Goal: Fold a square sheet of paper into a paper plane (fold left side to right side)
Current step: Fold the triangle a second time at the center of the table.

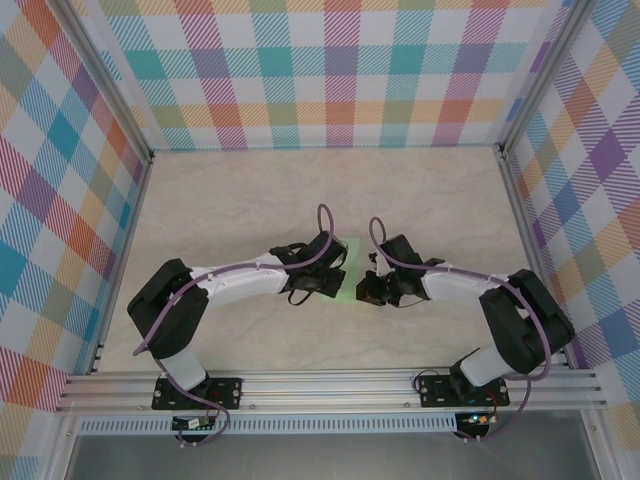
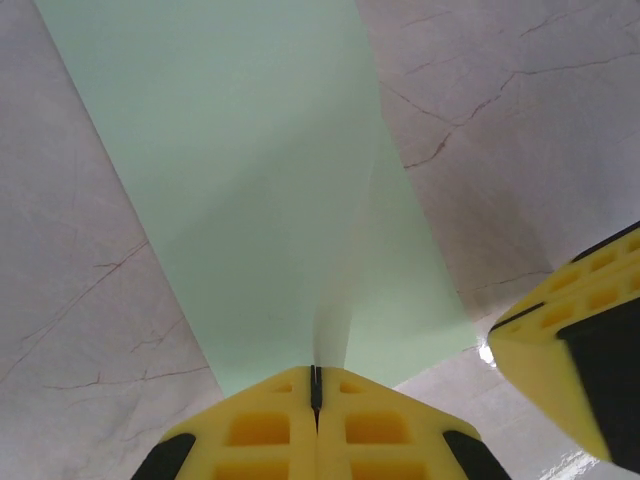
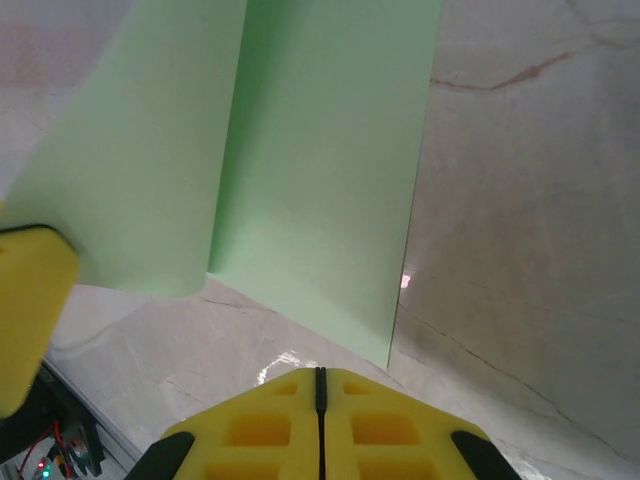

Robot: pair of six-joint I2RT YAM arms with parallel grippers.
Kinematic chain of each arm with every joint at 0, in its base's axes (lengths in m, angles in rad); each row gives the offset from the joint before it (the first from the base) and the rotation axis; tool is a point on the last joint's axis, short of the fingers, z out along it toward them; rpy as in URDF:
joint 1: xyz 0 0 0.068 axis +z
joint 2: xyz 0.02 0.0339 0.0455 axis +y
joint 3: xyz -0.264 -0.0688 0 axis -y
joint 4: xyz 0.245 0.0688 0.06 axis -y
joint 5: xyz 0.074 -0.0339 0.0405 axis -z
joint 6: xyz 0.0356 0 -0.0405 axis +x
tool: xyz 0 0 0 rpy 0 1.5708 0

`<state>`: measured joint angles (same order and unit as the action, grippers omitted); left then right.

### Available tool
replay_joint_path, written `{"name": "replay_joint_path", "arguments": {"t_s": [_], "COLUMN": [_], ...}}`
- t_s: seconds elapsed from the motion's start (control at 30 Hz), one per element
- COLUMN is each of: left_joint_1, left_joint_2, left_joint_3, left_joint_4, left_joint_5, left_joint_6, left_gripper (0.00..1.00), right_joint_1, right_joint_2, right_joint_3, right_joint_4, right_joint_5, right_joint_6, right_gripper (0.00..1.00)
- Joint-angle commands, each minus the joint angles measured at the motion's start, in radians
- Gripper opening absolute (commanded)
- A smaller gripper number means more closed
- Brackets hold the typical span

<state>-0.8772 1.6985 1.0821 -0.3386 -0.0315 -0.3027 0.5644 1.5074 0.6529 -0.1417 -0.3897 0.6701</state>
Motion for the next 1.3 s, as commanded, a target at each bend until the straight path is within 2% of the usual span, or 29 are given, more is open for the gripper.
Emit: {"name": "replay_joint_path", "arguments": {"t_s": [0.0, 0.43, 1.27], "left_joint_1": [0.019, 0.046, 0.096], "left_joint_2": [-0.039, -0.012, 0.118], "left_joint_3": [-0.014, 0.012, 0.096], "left_joint_4": [-0.001, -0.045, -0.022], "left_joint_5": [0.019, 0.013, 0.024], "left_joint_6": [-0.009, 0.04, 0.081], "left_gripper": [0.01, 0.01, 0.01], "right_joint_1": [0.014, 0.038, 0.065], "right_joint_2": [0.04, 0.121, 0.133], "right_joint_3": [0.04, 0.077, 0.071], "right_joint_4": [0.027, -0.108, -0.143], "right_joint_5": [0.025, 0.101, 0.127], "right_joint_6": [0.006, -0.042, -0.049], "right_gripper": [0.06, 0.04, 0.03]}}
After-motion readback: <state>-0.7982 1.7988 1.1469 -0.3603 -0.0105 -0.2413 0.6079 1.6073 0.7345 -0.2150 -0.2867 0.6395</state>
